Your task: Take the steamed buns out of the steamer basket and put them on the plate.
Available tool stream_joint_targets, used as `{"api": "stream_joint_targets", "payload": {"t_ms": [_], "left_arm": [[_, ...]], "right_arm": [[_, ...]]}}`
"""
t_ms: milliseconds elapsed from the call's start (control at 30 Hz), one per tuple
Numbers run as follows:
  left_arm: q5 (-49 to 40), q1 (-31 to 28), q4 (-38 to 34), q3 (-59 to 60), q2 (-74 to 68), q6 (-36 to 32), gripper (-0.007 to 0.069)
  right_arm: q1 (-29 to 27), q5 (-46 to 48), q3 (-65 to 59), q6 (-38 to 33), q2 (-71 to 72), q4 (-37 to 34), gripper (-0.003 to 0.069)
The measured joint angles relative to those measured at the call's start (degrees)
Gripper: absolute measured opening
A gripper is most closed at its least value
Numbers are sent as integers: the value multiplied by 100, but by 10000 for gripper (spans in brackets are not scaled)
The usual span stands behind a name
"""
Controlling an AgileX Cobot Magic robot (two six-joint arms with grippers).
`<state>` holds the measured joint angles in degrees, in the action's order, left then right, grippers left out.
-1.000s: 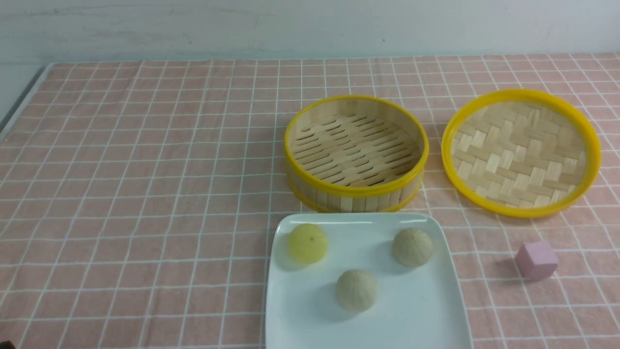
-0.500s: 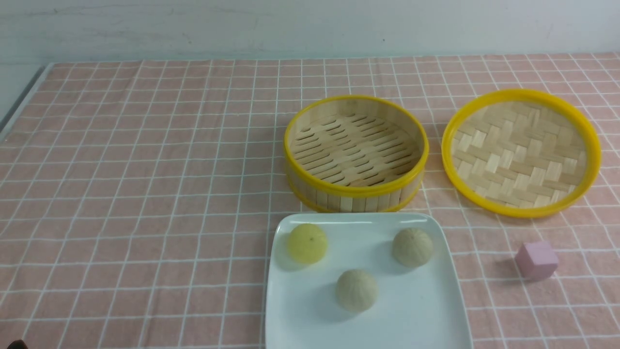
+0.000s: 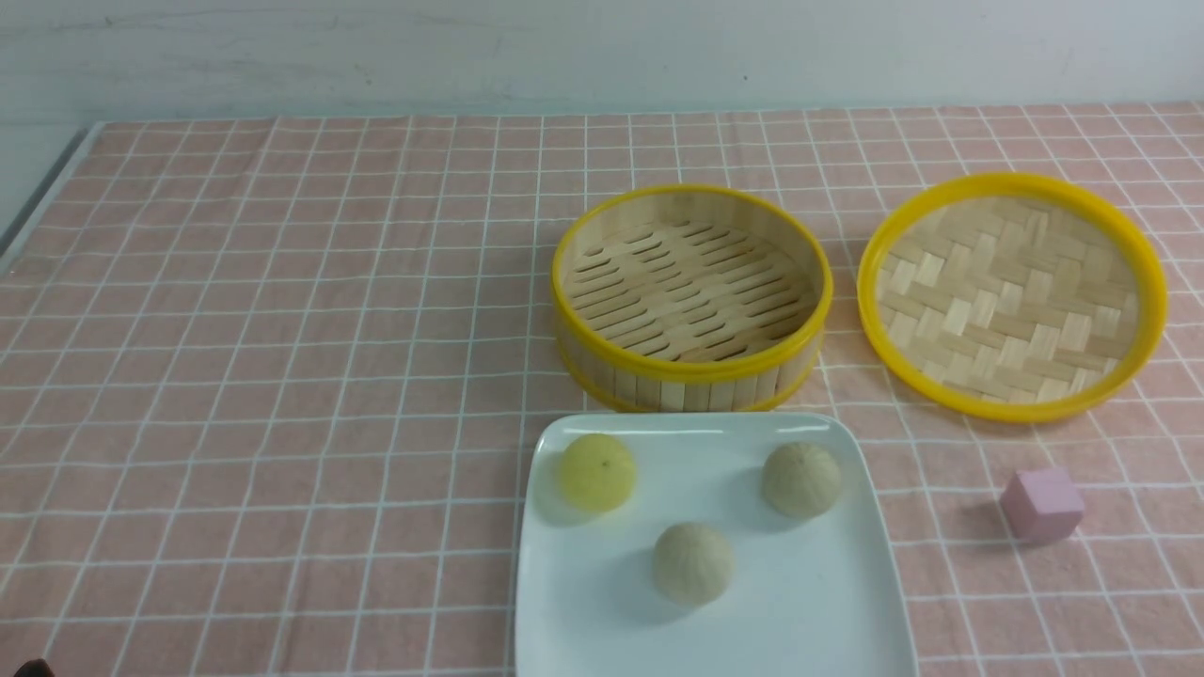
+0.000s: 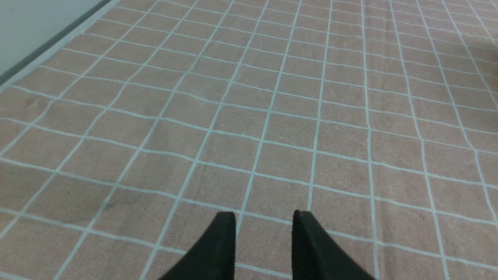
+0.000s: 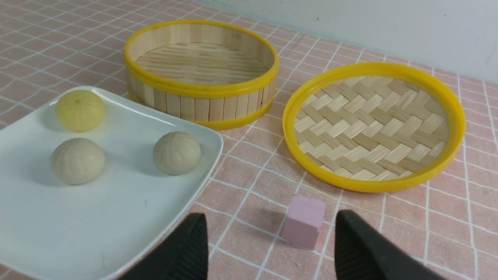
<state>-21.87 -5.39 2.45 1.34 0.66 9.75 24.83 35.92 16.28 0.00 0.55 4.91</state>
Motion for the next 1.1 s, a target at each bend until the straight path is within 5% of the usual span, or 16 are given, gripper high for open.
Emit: {"api": "stream_joint_targets", "payload": {"t_ms": [1100], "left_arm": [[0,0,0,0,0,0,240]], "right_arm": [[0,5,0,0,0,14,442]]}}
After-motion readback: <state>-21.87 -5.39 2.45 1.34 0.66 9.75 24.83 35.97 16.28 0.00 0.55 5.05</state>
